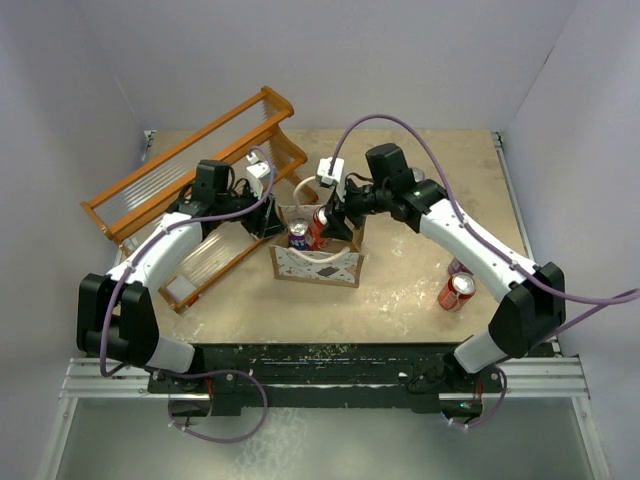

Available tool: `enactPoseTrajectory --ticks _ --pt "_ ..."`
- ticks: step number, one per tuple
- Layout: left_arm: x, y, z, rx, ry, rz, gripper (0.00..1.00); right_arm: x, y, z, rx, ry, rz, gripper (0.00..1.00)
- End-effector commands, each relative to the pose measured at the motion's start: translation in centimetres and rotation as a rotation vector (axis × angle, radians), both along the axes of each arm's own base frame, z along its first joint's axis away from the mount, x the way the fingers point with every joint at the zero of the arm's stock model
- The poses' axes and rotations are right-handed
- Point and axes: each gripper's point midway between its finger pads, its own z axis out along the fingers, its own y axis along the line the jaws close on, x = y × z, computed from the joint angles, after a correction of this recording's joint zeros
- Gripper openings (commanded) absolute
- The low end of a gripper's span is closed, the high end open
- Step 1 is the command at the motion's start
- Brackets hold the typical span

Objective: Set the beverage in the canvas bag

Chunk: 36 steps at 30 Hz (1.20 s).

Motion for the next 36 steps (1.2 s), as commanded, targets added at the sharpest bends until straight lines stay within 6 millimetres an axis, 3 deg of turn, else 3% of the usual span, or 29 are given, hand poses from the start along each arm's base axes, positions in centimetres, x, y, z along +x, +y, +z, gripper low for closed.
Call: enactPoseTrajectory --ticks 1,11,18,22,30,36 --pt "0.2 -0.8 0.5 -0.04 -0.015 -0.008 0.54 -0.7 1.9 3.3 0.118 -0.077 0.079 0.0" --pt "0.2 -0.3 -0.8 -0.013 -0.002 0.025 0.4 -3.5 2.2 1.3 0.127 -0.001 0.194 0.0" --pt "-0.1 -0.3 -1.3 -0.01 0.0 0.019 0.31 -4.1 2.4 -1.2 0.071 0.027 0.211 0.0" --pt "-0.3 -0.4 -1.3 -0.014 0.0 0.002 0.27 -2.0 2.2 -1.8 0.024 -0.014 0.101 0.0" --pt "-0.9 -0.6 -1.0 -0.024 -0.042 -0.041 0.16 2.0 0.9 -1.0 -0.046 -0.11 -0.094 0.0" --pt "-1.5 -0.7 -0.7 -0.034 -0.067 -0.077 0.08 3.8 0.8 -1.8 -0.075 -0.092 -0.184 0.0"
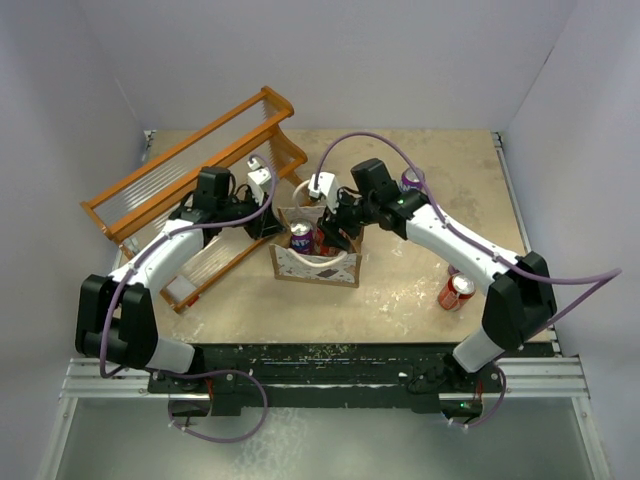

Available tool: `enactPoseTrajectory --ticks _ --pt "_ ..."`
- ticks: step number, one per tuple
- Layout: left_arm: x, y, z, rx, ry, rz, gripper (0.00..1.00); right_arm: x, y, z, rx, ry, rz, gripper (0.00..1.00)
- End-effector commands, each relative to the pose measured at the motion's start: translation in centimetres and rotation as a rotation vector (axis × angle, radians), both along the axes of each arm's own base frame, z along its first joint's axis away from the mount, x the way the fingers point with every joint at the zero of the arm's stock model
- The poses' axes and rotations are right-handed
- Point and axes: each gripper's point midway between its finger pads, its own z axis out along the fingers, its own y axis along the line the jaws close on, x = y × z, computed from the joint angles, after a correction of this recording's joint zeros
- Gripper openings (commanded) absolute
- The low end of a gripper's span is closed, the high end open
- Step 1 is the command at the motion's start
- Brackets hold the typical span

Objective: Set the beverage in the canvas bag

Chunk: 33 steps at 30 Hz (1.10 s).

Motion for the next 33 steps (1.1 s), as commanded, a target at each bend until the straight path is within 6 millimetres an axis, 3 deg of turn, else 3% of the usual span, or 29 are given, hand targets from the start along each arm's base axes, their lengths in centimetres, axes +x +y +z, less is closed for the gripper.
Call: enactPoseTrajectory --ticks 1,12,26,33 --pt "-0.9 -0.2 0.4 -0.003 -0.047 -0.052 0.07 3.6 1.4 4.1 0.083 -0.132 -0.086 0.0" --pt "-1.5 -0.4 0.9 -0.023 -0.068 -0.081 0.03 5.5 2.0 3.4 0.078 -0.158 -0.117 0.0" --pt "-1.6 -0.4 1.1 -0.028 -0.078 -0.083 0.04 4.4 2.7 0.7 -0.004 -0.22 0.123 0.02" --pt "-1.6 -0.5 1.2 -0.03 -0.078 -0.086 0.04 5.2 2.7 -0.6 -0.043 -0.23 0.14 0.03"
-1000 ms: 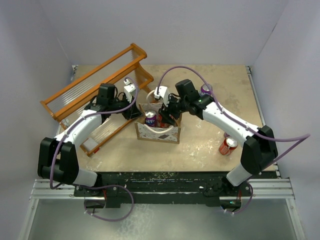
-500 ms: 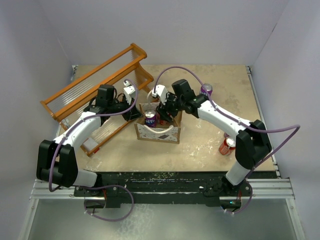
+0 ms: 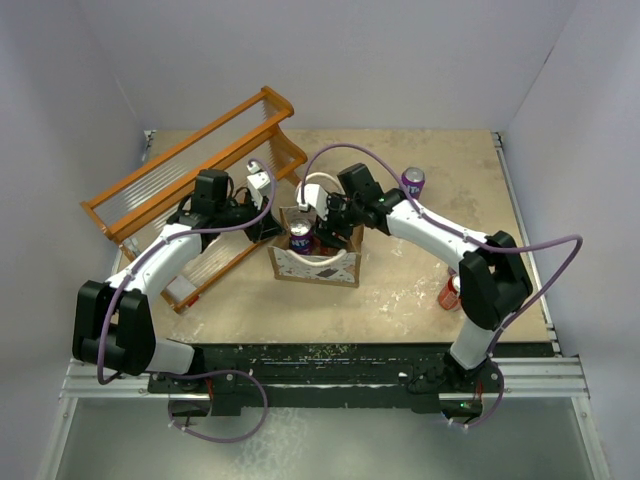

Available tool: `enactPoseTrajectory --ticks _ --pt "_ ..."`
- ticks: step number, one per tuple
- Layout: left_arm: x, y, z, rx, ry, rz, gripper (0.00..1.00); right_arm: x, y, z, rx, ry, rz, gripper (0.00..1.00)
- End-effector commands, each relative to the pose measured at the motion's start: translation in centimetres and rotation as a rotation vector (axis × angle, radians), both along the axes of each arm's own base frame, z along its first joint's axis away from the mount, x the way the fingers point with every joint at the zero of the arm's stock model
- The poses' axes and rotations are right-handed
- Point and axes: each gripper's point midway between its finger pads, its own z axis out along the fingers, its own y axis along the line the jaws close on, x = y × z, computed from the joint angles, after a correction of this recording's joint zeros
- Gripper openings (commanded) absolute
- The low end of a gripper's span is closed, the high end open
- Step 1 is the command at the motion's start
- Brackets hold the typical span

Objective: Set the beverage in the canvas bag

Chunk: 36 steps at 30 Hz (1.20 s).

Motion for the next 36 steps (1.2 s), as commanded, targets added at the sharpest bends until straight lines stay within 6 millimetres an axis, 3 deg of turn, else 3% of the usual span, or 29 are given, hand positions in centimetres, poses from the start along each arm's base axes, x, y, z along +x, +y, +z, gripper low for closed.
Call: enactPoseTrajectory --ticks 1,15,22,36 --pt "-0.8 -0.3 0.8 -0.017 -0.029 -0.041 0.04 2.0 2.0 4.4 0.081 -0.137 0.059 0.03" --pt "-0.8 -0.5 0.5 -0.02 -0.023 -0.052 0.05 2.9 2.3 2.3 0.057 -0.109 0.03 0.16" --pt "-0.8 -0.5 0.6 -0.023 -0.026 -0.055 0.06 3.4 1.8 0.9 0.02 -0.098 -0.009 0.3" --pt "-0.8 -0.5 0.6 -0.022 -0.028 -0.057 0.06 4.4 1.2 1.0 -0.002 -0.119 -0.071 0.55"
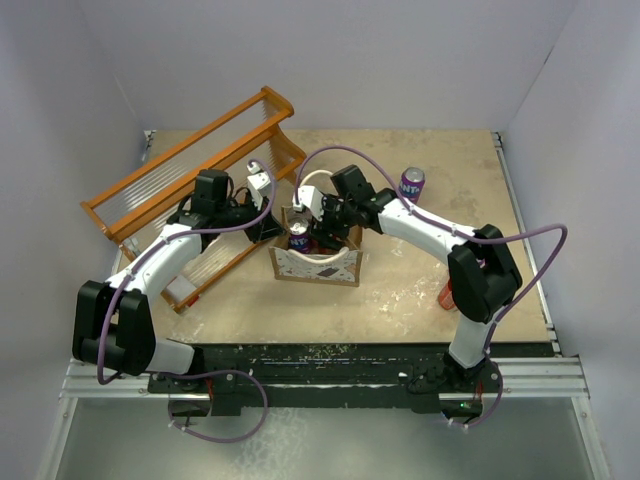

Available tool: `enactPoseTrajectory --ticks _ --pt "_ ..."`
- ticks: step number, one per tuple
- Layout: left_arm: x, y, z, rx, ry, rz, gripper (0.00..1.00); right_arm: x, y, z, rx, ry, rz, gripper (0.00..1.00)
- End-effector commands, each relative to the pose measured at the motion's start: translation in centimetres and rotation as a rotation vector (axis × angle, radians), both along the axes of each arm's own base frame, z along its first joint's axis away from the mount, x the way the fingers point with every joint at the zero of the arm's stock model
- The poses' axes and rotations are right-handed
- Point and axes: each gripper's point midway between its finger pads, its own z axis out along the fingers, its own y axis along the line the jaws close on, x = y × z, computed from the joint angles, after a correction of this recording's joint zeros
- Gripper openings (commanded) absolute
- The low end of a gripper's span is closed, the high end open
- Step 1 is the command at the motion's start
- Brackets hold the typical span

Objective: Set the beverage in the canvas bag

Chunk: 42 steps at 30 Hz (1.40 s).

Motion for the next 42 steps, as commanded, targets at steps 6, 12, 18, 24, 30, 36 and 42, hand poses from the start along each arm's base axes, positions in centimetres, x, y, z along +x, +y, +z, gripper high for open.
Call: enactPoseTrajectory --ticks 6,12,18,24,30,36,42 --pt "-0.8 -0.4 0.6 -0.018 -0.024 -0.045 0.06 3.5 0.9 3.9 0.049 -0.151 -0.048 0.68" --pt "-0.9 -0.4 0.7 -0.019 -0.022 -0.045 0.06 3.5 0.9 4.6 0.057 -0.158 -0.05 0.78" --pt "-0.8 -0.4 0.8 -0.022 -0.022 -0.045 0.06 3.2 0.8 5.7 0.068 -0.172 -0.046 0.84" --pt "-0.8 -0.5 1.0 -0.024 -0.019 -0.04 0.06 2.7 0.7 6.2 0.066 -0.186 -0.034 0.85" --pt "-0.7 -0.5 1.2 -0.026 -0.018 -0.037 0.07 1.8 0.7 7.3 0.077 -0.199 -0.017 0.85" --pt "-0.6 -0.5 1.5 -0.037 -0.006 -0.026 0.09 0.3 0.7 8.5 0.092 -0.224 0.026 0.85" --pt "-0.4 -0.6 1.7 -0.038 -0.003 -0.018 0.13 -0.9 0.4 9.1 0.085 -0.228 0.063 0.83"
